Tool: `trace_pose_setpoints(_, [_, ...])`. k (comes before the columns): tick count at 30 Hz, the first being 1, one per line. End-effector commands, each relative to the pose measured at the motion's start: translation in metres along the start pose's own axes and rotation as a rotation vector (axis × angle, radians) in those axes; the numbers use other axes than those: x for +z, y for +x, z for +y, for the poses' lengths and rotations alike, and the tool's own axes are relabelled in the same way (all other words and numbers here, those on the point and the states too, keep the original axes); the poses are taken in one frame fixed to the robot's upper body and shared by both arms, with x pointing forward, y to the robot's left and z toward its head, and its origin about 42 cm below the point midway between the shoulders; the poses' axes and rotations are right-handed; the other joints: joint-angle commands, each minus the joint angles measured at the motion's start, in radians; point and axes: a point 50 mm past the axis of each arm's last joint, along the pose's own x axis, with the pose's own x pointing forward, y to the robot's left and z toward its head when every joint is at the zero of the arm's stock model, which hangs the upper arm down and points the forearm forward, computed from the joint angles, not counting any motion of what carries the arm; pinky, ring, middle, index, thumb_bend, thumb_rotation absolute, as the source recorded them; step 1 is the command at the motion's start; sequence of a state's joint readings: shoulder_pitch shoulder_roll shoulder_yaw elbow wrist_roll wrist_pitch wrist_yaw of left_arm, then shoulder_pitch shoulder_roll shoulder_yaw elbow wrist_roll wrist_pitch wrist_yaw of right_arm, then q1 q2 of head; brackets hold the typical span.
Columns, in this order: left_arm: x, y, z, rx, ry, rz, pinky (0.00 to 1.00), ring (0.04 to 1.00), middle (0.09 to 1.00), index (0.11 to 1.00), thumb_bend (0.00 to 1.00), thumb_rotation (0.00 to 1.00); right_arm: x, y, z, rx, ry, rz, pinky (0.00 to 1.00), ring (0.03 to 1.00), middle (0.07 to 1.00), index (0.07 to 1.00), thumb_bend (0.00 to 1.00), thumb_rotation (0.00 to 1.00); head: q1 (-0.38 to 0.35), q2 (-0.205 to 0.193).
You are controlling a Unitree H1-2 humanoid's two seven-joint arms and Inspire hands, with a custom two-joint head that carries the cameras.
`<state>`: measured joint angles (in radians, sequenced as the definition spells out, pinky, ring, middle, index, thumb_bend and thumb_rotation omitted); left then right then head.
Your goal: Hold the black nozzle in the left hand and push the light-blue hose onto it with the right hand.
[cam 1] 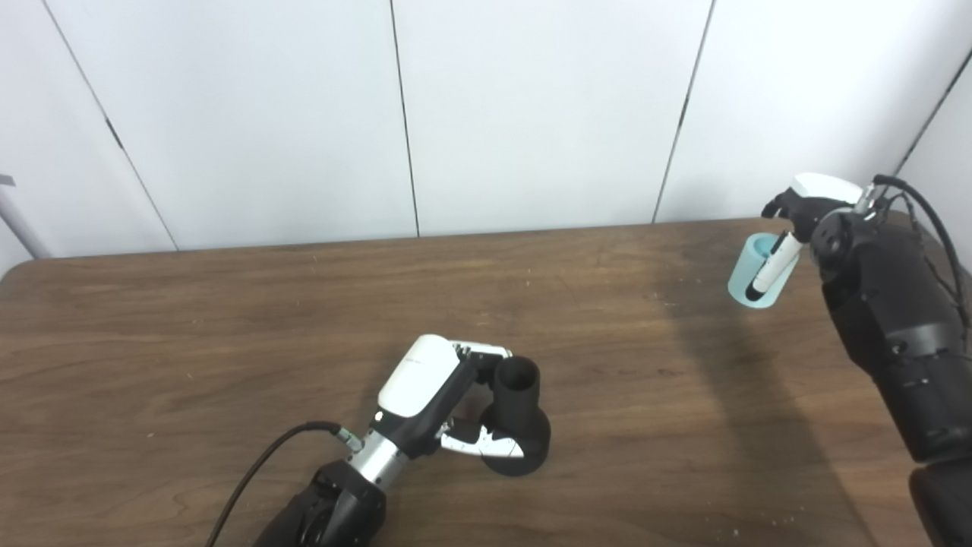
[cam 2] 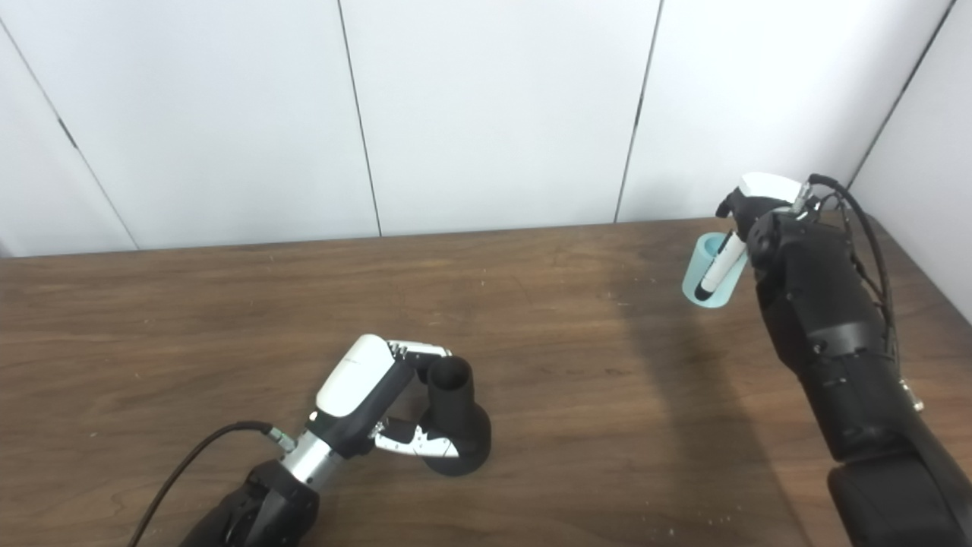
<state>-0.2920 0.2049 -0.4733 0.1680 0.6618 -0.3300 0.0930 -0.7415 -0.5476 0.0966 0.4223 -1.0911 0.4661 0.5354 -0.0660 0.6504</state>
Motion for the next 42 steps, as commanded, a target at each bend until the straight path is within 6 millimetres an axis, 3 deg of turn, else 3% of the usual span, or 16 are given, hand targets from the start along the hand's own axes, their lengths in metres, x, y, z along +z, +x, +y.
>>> trace_pose_setpoints(1, [-0.020,-0.052,-0.049,-0.163,-0.040,0.158,0.41,0.444,0.391,0.347,0.61,0.39,-0.005,-0.002,-0.042,-0.143,-0.018,0.010,0.11,0.195,0.308,0.684,0.99,0.01,-0.001,0.001])
trace_pose_setpoints(3, [-0.020,-0.052,-0.049,-0.164,-0.038,0.158,0.41,0.445,0.392,0.341,0.62,0.39,-0.005,-0.001,-0.040,-0.156,-0.036,0.006,0.11,0.207,0.313,0.636,0.96,0.00,0.001,0.002])
trace_pose_setpoints(4, [-0.019,-0.052,-0.050,-0.165,-0.036,0.158,0.42,0.451,0.393,0.338,0.62,0.39,-0.005,-0.001,-0.040,-0.161,-0.042,0.004,0.12,0.209,0.313,0.547,0.70,0.07,0.001,0.002])
trace_pose_setpoints(5, [-0.019,-0.052,-0.050,-0.165,-0.035,0.157,0.42,0.453,0.393,0.337,0.62,0.39,-0.006,-0.001,-0.040,-0.165,-0.048,-0.001,0.12,0.210,0.313,0.517,0.61,0.10,0.002,0.005])
trace_pose_setpoints(7, [-0.019,-0.052,-0.050,-0.165,-0.034,0.157,0.43,0.459,0.397,0.338,0.62,0.39,-0.005,-0.002,-0.039,-0.164,-0.055,-0.007,0.12,0.205,0.310,0.493,0.54,0.12,0.002,0.005])
trace_pose_setpoints(11, [-0.019,-0.053,-0.050,-0.163,-0.035,0.158,0.43,0.453,0.397,0.349,0.62,0.39,-0.004,-0.002,-0.038,-0.126,-0.060,-0.009,0.12,0.205,0.307,0.489,0.52,0.12,0.004,0.008])
trace_pose_setpoints(12, [-0.018,-0.053,-0.050,-0.163,-0.035,0.158,0.43,0.451,0.396,0.349,0.62,0.39,-0.003,-0.003,-0.038,-0.119,-0.059,-0.010,0.13,0.212,0.387,0.488,0.52,0.06,0.004,0.008])
trace_pose_setpoints(14, [-0.018,-0.053,-0.050,-0.163,-0.036,0.158,0.43,0.459,0.400,0.355,0.62,0.39,-0.004,-0.004,-0.039,-0.102,-0.056,-0.014,0.14,0.222,0.456,0.486,0.53,0.01,0.003,0.011])
trace_pose_setpoints(19, [-0.018,-0.053,-0.050,-0.164,-0.034,0.158,0.43,0.453,0.396,0.334,0.62,0.39,-0.003,-0.006,-0.039,-0.086,-0.056,-0.021,0.15,0.226,0.470,0.488,0.53,0.00,0.006,0.012])
trace_pose_setpoints(22, [-0.018,-0.053,-0.050,-0.164,-0.034,0.157,0.42,0.445,0.392,0.338,0.62,0.39,0.005,-0.017,-0.044,-0.092,-0.052,-0.062,0.14,0.221,0.470,0.484,0.53,0.00,0.006,0.012])
trace_pose_setpoints(29, [-0.017,-0.053,-0.050,-0.165,-0.036,0.157,0.42,0.447,0.396,0.352,0.62,0.39,0.035,-0.060,-0.067,-0.183,-0.026,-0.245,0.10,0.183,0.469,0.483,0.53,0.00,0.012,0.019])
trace_pose_setpoints(34, [-0.015,-0.051,-0.051,-0.165,-0.039,0.152,0.43,0.458,0.410,0.378,0.62,0.40,0.075,-0.140,-0.091,-0.310,0.038,-0.568,0.12,0.222,0.472,0.483,0.53,0.00,0.016,0.021])
trace_pose_setpoints(35, [-0.014,-0.051,-0.051,-0.166,-0.038,0.151,0.44,0.473,0.427,0.396,0.61,0.40,0.081,-0.153,-0.093,-0.326,0.048,-0.622,0.13,0.230,0.427,0.502,0.53,0.00,0.017,0.021])
trace_pose_setpoints(37, [-0.014,-0.049,-0.052,-0.166,-0.038,0.151,0.44,0.483,0.439,0.405,0.61,0.40,0.091,-0.173,-0.094,-0.345,0.064,-0.701,0.14,0.236,0.405,0.513,0.52,0.00,0.020,0.022])
trace_pose_setpoints(42, [-0.013,-0.047,-0.053,-0.171,-0.036,0.151,0.43,0.466,0.428,0.387,0.62,0.39,0.111,-0.213,-0.089,-0.360,0.084,-0.855,0.13,0.209,0.470,0.482,0.53,0.00,0.024,0.022])
